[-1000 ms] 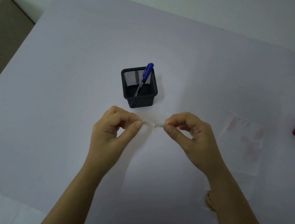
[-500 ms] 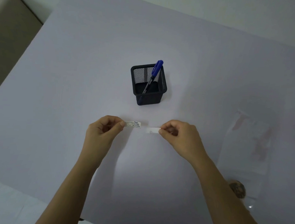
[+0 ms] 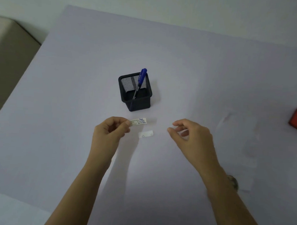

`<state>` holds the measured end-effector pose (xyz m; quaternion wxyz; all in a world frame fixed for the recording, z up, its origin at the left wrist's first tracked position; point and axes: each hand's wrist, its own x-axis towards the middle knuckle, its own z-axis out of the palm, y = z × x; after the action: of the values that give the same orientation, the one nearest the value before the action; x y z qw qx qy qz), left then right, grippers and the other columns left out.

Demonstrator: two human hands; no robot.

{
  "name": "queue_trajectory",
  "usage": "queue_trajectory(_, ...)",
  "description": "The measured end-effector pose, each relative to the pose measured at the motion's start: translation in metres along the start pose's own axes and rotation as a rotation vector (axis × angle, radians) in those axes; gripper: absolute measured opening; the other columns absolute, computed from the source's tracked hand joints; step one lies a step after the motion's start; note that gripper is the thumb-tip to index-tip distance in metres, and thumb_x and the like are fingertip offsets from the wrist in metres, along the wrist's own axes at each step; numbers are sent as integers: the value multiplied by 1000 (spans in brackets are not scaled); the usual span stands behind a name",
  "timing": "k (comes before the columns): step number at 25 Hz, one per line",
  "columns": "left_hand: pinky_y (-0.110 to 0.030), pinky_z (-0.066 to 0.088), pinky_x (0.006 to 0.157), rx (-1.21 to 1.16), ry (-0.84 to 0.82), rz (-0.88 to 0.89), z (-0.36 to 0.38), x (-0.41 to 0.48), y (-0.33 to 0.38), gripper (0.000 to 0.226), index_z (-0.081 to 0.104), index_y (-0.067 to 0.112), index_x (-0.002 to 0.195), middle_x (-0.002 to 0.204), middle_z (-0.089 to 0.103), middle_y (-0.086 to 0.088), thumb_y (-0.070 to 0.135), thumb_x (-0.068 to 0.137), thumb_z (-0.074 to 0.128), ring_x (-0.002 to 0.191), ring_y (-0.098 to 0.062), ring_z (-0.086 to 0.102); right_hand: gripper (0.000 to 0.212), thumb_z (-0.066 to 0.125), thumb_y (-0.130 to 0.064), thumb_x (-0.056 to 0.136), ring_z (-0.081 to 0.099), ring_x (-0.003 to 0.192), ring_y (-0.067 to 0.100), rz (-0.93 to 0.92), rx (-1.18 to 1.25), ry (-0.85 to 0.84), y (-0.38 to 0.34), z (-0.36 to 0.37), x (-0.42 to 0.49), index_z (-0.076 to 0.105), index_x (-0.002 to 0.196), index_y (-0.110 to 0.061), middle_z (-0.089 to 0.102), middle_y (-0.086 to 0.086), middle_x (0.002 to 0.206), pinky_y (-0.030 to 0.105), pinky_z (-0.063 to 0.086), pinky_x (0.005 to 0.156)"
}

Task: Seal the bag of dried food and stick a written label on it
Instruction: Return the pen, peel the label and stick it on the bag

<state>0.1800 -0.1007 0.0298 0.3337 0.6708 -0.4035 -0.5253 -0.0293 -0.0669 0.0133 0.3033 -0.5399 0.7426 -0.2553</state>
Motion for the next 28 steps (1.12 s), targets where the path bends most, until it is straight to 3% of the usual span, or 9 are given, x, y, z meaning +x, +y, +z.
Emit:
queue_trajectory(6,-28,51,72,22,-254,-23,100,-14,21,5,70,11,84,76,68,-10,11,85,65,71,-15,62,31,67,-25,82,57,98,12,41,-67,183,80,-87,-22,61,112,-20,60,-9,100,25,41,87)
queue_trajectory(10,-29,52,72,86,-429,-20,185,-23,23,4,70,8,84,74,67,-10,11,85,66,70,-15,60,47,69,-22,80,51,109,9,100,-42,120,151,-118,-32,52,124,-21,54,-5,117,18,35,93)
queue_trajectory(14,-30,47,69,205,-543,-3,236,-20,15,5,70,9,81,67,65,-7,11,84,66,65,-16,54,65,68,-39,76,42,125,12,35,-73,11,181,-114,-30,42,133,-21,47,-3,134,38,32,105)
queue_trajectory(16,-31,46,68,285,-573,-17,246,-15,9,5,71,11,79,67,67,-9,13,82,68,64,-16,56,72,61,-48,74,28,136,12,29,-132,-19,188,-109,-28,37,137,-23,40,-5,143,43,17,109)
queue_trajectory(19,-30,47,67,339,-560,-43,249,-7,2,5,71,11,79,70,70,-12,13,82,68,63,-16,58,74,57,-52,77,12,140,5,2,-172,-16,198,-102,-27,30,141,-25,31,-9,149,38,2,110)
queue_trajectory(22,-32,49,70,373,-562,-30,249,-6,2,5,71,11,80,69,72,-10,13,83,68,64,-15,60,72,55,-56,79,14,140,5,-43,-211,34,205,-97,-27,33,140,-26,33,-10,149,34,0,111)
queue_trajectory(28,-48,55,85,450,-530,21,251,-8,2,5,72,14,80,70,73,-7,16,83,68,80,-36,67,70,49,-62,76,19,140,7,-59,-214,75,209,-94,-28,35,136,-27,37,-10,146,34,2,110)
